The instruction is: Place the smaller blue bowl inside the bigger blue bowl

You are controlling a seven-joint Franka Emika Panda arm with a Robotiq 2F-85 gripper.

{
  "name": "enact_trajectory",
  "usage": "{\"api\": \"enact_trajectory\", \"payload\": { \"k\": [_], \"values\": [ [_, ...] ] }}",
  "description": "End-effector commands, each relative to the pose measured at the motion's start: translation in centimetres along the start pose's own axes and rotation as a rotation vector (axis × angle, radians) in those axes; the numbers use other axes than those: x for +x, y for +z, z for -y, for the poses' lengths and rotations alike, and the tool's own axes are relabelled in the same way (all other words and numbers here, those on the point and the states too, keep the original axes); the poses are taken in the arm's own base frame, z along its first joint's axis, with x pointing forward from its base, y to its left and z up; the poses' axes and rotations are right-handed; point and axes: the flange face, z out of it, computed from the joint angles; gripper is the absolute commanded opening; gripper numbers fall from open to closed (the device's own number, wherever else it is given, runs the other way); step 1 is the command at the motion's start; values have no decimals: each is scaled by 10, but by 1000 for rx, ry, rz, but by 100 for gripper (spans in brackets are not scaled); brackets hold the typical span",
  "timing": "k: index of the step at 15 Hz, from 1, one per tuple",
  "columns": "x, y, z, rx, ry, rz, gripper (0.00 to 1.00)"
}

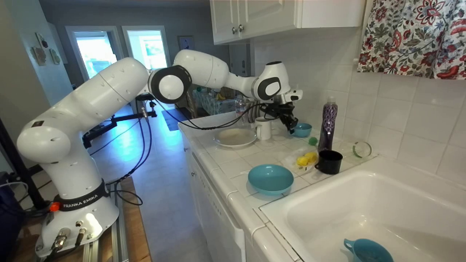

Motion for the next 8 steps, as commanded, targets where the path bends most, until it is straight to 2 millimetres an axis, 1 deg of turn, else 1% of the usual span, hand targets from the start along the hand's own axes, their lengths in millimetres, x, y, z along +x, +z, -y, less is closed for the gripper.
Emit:
{"api": "enact_trajectory", "payload": {
  "k": [1, 2, 4, 6, 7, 8],
  "values": [
    [-13, -28, -1, -28, 45, -37, 3],
    [-2, -8, 2, -8, 13, -26, 13],
    [-5, -16, 1, -14, 26, -36, 13],
    [-7, -21, -1, -16, 30, -32, 13],
    [-7, -21, -2, -17, 31, -31, 3],
    [-9, -21, 0, -28, 31, -29, 3]
  ]
}}
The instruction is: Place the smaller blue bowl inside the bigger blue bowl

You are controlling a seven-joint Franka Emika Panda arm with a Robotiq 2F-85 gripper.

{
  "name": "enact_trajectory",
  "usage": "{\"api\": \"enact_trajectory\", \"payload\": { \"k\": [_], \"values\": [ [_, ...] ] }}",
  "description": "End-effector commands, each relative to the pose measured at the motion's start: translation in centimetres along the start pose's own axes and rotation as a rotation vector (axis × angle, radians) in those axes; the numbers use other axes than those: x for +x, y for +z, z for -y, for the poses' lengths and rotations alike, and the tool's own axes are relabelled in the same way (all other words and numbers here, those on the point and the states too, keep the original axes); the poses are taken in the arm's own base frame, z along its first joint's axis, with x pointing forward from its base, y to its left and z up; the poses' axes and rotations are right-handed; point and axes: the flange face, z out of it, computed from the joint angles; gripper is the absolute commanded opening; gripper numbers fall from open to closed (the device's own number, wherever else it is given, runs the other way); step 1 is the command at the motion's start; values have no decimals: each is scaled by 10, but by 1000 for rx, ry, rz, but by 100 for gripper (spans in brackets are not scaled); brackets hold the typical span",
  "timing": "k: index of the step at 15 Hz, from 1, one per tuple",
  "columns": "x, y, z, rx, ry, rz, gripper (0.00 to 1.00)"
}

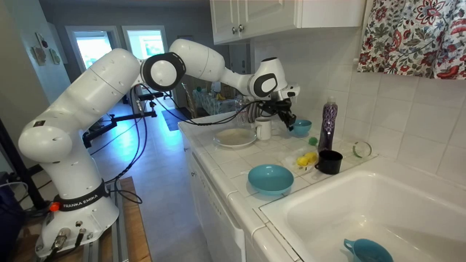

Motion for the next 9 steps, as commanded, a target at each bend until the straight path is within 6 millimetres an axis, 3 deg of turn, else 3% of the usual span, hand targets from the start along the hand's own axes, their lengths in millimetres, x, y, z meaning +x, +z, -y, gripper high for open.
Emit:
{"api": "enact_trajectory", "payload": {
  "k": [1, 9],
  "values": [
    [-2, 0, 3, -15, -2, 4, 3],
    [-18, -8, 26, -54, 11, -32, 3]
  ]
}}
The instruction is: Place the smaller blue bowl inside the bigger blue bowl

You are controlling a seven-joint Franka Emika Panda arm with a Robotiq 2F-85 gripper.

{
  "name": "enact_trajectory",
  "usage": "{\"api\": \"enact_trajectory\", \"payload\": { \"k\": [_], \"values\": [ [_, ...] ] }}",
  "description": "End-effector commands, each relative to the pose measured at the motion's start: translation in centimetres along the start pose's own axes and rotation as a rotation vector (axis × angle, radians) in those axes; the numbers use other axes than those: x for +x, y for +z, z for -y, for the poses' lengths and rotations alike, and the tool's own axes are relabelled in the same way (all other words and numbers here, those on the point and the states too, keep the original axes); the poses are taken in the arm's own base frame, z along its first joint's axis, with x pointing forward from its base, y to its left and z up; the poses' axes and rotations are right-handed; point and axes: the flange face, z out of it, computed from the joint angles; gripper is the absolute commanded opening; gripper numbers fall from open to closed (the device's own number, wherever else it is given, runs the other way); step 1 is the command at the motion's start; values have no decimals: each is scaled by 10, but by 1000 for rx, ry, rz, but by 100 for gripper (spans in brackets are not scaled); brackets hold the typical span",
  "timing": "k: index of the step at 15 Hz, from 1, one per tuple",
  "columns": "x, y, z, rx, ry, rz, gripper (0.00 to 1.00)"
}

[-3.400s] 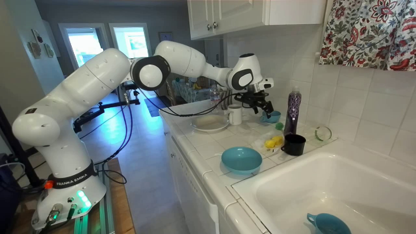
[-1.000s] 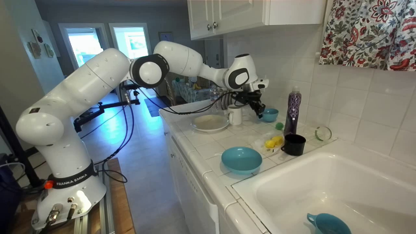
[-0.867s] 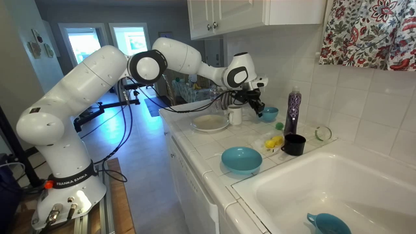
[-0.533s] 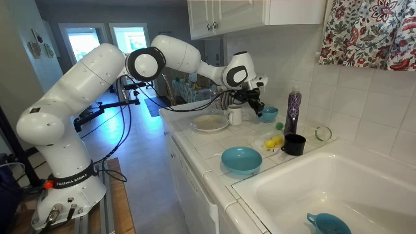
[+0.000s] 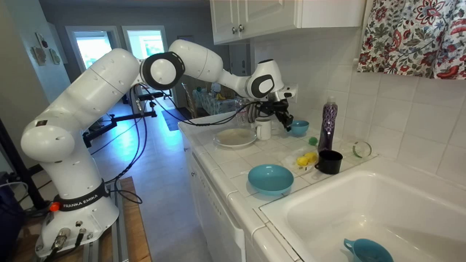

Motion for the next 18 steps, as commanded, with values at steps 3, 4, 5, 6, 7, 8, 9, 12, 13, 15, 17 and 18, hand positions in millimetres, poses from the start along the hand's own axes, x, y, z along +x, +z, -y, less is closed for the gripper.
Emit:
{"api": "enact_trajectory", "payload": {
  "k": [3, 4, 5, 6, 7, 8, 9, 12, 13, 15, 17, 18],
  "values": [
    [-23, -19, 18, -58, 41, -58, 3],
    [-28, -24, 19, -70, 52, -71, 3],
    [-32, -26, 21, -85, 66, -85, 3],
    [-37, -31, 21, -97, 78, -97, 3],
    [-41, -34, 21, -113, 94, -110, 3],
    [-46, -38, 20, -136, 111, -120, 3],
    [-49, -42, 20, -155, 121, -129, 3],
    [-63, -54, 19, -218, 160, -149, 3],
    [-70, -57, 20, -239, 177, -152, 3],
    [-82, -66, 21, -283, 212, -165, 3],
    [-95, -72, 24, -330, 251, -181, 3],
    [-104, -77, 25, -350, 279, -193, 3]
  ]
}}
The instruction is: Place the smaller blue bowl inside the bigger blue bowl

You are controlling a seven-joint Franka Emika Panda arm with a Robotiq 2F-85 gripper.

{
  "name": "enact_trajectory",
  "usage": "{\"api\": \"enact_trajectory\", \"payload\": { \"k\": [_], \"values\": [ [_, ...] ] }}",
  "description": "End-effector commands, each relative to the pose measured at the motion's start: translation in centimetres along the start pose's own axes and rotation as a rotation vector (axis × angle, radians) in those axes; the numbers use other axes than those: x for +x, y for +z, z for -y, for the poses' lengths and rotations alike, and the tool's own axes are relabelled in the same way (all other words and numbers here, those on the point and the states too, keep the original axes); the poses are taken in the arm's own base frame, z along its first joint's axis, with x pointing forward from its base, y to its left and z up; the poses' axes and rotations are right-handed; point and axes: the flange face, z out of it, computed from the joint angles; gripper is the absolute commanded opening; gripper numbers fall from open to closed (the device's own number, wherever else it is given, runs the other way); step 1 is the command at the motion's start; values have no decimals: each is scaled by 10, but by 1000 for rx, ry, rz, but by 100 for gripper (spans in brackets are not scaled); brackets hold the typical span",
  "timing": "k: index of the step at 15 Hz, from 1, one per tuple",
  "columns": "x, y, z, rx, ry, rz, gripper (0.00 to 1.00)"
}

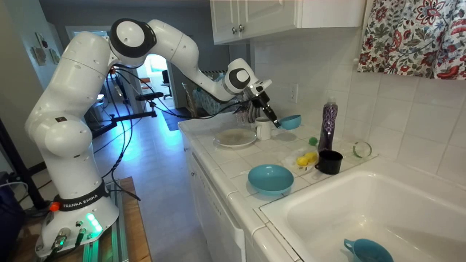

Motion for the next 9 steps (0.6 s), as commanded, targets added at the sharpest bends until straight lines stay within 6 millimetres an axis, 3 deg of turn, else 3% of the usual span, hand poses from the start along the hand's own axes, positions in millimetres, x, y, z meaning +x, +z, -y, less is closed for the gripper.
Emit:
{"api": "enact_trajectory", "payload": {
  "k": [1, 5, 9],
  "values": [
    [-28, -29, -16, -72, 87, -22, 3],
    [-63, -40, -29, -123, 245, -17, 3],
    [-92, -40, -66, -134, 443, 11, 3]
  ]
}}
